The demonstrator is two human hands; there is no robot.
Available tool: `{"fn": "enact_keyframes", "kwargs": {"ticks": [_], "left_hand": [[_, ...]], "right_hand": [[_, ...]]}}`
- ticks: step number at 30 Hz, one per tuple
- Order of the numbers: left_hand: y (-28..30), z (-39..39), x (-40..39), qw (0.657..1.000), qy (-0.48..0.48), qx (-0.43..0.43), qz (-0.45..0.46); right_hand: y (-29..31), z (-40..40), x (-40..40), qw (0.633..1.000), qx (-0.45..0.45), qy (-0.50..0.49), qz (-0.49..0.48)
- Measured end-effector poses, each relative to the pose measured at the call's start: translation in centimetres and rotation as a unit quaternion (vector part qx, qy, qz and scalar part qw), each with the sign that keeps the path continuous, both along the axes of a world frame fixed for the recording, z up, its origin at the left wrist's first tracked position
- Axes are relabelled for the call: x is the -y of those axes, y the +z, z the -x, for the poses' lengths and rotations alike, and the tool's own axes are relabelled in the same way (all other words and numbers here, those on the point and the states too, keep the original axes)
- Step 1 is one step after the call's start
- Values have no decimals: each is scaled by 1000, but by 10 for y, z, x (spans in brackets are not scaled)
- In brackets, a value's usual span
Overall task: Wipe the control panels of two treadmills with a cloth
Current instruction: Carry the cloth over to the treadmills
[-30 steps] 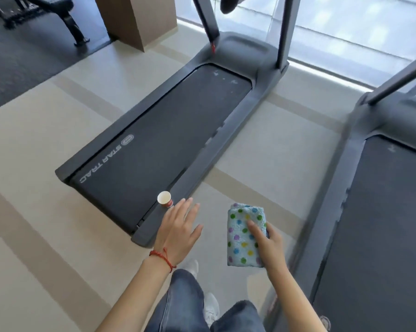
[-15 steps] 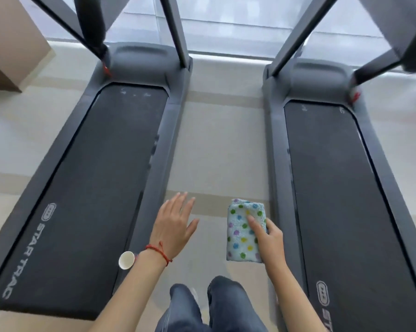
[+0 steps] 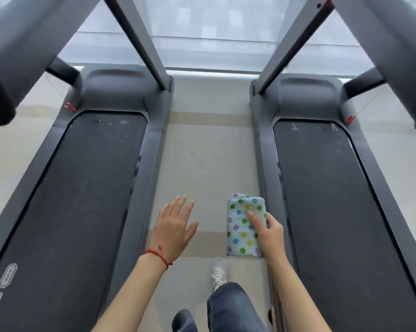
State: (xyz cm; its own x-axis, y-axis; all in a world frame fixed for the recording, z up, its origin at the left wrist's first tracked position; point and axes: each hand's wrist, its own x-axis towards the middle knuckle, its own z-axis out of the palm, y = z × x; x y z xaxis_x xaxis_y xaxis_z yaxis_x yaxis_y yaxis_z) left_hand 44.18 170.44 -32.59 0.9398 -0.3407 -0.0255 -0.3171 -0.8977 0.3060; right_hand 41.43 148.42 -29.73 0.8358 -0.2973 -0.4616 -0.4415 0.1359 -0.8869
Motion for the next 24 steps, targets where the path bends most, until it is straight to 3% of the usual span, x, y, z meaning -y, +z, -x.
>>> {"fn": "enact_keyframes", "kwargs": {"ticks": [13,24], "left_hand": [[31,-242,61,999,-5,48,24],[53,-480,69,994,-54,90,29]], "right_hand": [[27,-242,60,999,20,12,22],[52,-456,66,998,42,-43,19]]}}
